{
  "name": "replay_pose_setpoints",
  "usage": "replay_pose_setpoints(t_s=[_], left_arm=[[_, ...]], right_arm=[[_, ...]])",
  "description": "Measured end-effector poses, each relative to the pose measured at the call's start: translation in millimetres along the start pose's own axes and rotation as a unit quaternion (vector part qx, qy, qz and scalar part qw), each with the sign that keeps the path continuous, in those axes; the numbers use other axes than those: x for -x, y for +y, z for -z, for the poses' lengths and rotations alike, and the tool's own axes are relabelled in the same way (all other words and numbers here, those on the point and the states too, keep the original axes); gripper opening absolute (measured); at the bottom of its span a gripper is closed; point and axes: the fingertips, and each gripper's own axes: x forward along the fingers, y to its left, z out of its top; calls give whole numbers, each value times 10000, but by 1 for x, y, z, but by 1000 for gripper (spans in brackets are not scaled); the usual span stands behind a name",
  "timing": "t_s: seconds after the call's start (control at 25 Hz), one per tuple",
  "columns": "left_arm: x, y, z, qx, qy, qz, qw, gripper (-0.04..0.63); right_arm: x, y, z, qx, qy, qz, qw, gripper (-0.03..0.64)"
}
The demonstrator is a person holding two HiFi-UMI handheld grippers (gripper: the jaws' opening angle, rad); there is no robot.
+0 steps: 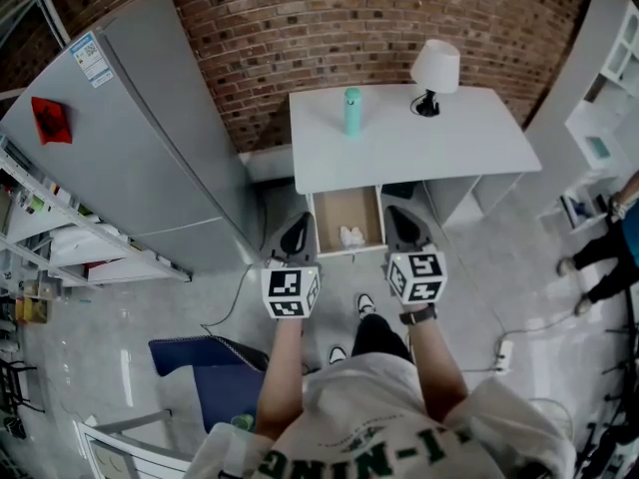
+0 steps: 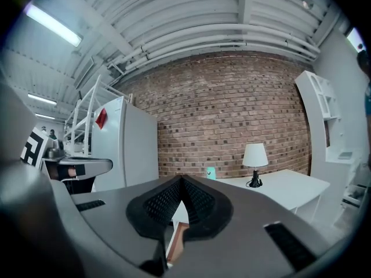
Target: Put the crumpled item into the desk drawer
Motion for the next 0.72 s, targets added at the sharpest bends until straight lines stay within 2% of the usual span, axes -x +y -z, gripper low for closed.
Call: replay_pose_setpoints(t_s=[0.72], left_arm=[[-23,6,4,-47,-89,156,9998,0]], right_arm=[[-21,-2,0,61,-14,-35,10000,3]])
